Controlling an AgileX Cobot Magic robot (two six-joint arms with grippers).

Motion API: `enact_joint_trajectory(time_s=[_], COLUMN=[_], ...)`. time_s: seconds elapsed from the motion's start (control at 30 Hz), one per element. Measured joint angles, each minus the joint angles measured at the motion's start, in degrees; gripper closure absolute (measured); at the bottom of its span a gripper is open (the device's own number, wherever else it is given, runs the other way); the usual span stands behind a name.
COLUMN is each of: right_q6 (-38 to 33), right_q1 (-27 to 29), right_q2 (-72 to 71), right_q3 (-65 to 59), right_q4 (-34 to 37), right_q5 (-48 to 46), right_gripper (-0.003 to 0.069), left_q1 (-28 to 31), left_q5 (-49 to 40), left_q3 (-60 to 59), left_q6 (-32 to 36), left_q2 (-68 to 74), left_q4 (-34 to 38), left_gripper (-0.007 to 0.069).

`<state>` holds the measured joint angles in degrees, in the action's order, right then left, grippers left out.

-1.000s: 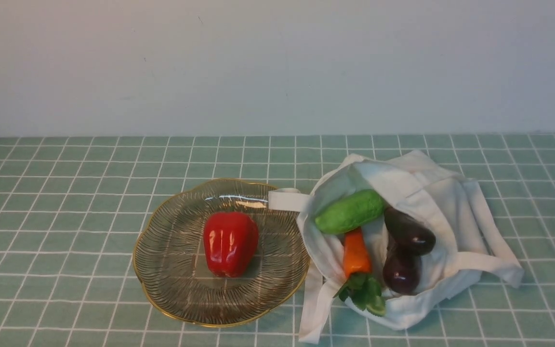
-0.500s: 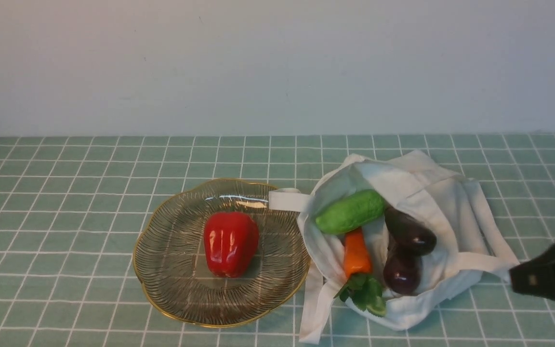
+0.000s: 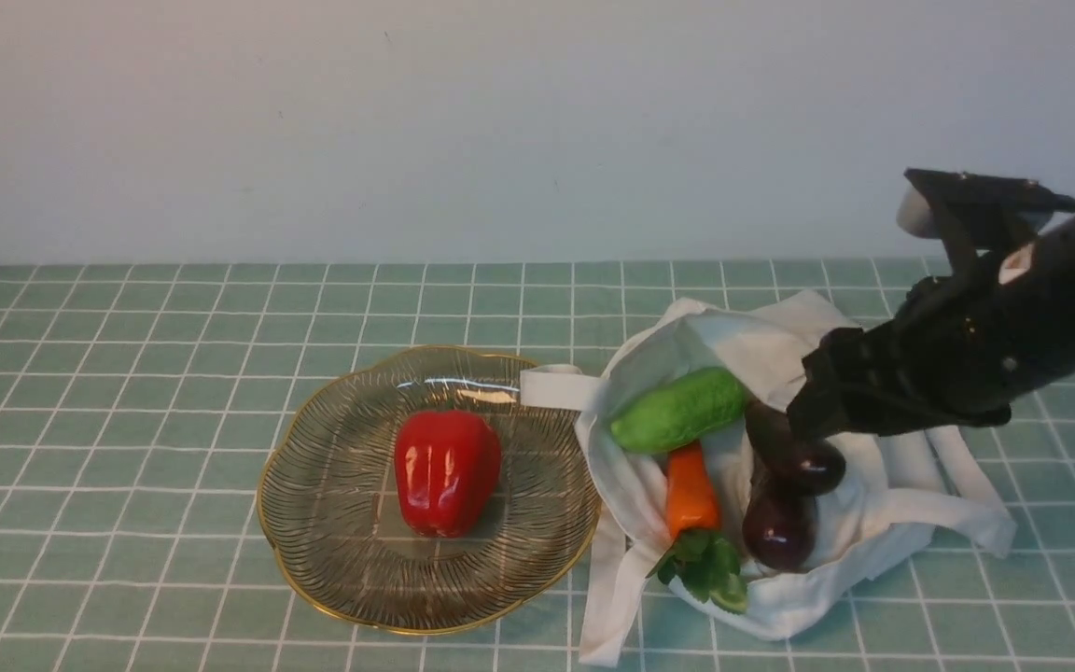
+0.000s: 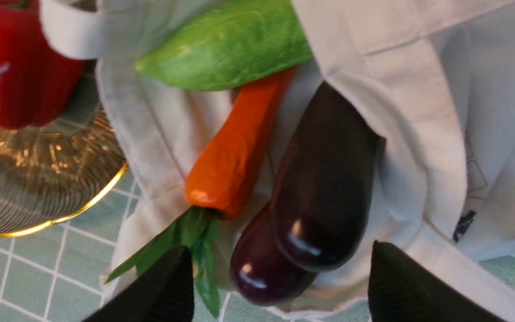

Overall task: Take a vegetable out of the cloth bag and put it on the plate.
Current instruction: Use the right arm to grab an eggplant from the bag

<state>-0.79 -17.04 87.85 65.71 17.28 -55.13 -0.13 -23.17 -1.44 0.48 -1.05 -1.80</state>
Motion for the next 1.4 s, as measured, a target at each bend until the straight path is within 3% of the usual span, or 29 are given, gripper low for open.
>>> enact_joint_trajectory(time_s=[0.13, 0.57, 0.73, 0.83, 1.13, 1.4], right_q6=[2.7, 3.8, 3.9, 3.9, 3.3, 0.8], right_q1=[0.0, 0.0, 0.0, 0.0, -0.3, -1.3], right_q2=[6.5, 14.6, 14.9, 14.8, 2.1, -10.1], right_q3=[3.8, 4.3, 4.3, 4.3, 4.3, 4.1], right_q4=[-0.4, 2.3, 2.3, 1.7, 3.6, 8.2], right_q5=[-3.4, -3.1, -2.5, -3.1, -13.6, -15.5], right_gripper=[0.0132, 0.0137, 0.0298, 0.0292, 0.0292, 0.0292], left_q1=[0.0, 0.0, 0.0, 0.0, 0.0, 0.0], left_q5=[0.0, 0.0, 0.0, 0.0, 0.0, 0.0], left_q3=[0.0, 0.0, 0.0, 0.0, 0.0, 0.0], left_q6=[0.0, 0.0, 0.0, 0.0, 0.0, 0.0], left_q2=[0.0, 0.0, 0.0, 0.0, 0.0, 0.0], left_q4=[0.0, 0.0, 0.0, 0.0, 0.0, 0.0], left_gripper=[0.0629, 0.0629, 0.0629, 0.0629, 0.0629, 0.0629])
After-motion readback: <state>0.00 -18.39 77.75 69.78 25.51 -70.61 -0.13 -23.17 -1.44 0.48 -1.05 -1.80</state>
